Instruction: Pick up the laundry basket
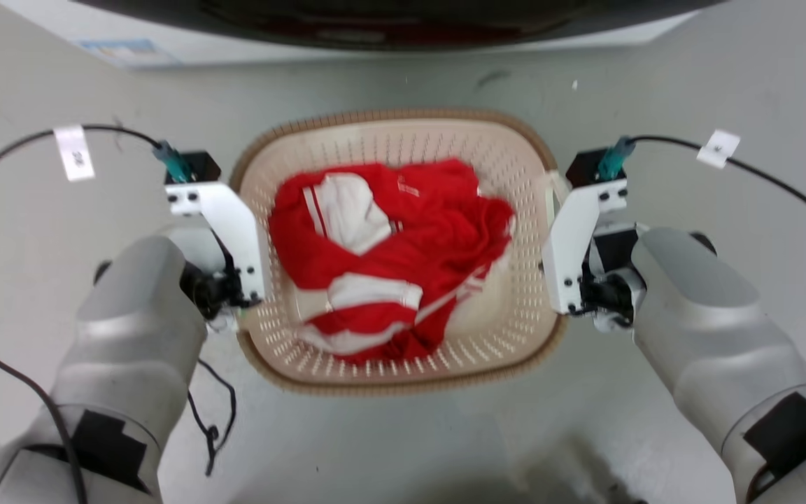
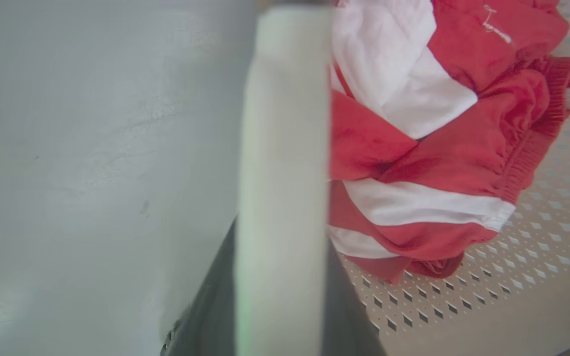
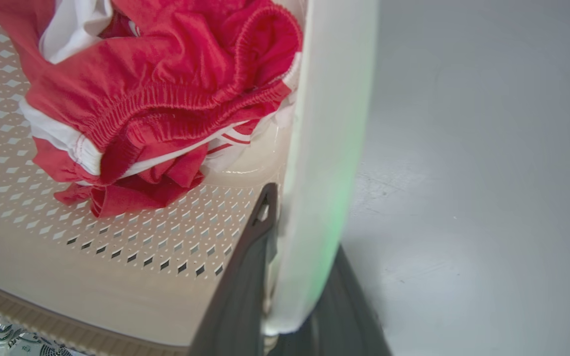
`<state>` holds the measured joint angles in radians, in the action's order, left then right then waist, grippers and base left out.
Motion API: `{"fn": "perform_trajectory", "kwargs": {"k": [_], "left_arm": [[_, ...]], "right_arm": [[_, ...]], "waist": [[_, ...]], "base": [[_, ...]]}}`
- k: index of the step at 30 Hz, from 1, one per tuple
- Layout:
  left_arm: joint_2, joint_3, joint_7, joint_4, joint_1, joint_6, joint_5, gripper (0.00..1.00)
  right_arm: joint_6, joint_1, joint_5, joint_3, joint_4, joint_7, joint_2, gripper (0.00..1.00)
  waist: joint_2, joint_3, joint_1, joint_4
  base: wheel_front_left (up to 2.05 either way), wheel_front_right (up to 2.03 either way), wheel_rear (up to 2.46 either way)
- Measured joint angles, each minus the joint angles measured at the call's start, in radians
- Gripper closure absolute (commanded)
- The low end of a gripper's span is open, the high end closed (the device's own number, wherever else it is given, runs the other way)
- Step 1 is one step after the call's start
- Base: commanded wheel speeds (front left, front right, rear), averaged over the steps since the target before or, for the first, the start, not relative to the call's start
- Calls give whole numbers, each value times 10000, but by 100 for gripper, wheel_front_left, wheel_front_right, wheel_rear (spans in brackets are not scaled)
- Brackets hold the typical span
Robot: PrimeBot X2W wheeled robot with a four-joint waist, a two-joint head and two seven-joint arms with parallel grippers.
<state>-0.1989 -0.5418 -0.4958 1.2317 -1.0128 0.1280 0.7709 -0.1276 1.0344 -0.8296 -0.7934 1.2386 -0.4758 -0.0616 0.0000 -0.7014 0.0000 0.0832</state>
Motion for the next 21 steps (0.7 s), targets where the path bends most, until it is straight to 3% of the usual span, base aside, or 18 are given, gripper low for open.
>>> {"fn": "perform_trajectory", "kwargs": {"k": [21], "left_arm": [[560,-474,-2006,454,1804,-58,941,100]], "right_arm": [[40,-1678,-984,-675,353,-1588,-63,100]], "waist": [[0,3961,-2,-223]], "base": [[0,0,0]]}}
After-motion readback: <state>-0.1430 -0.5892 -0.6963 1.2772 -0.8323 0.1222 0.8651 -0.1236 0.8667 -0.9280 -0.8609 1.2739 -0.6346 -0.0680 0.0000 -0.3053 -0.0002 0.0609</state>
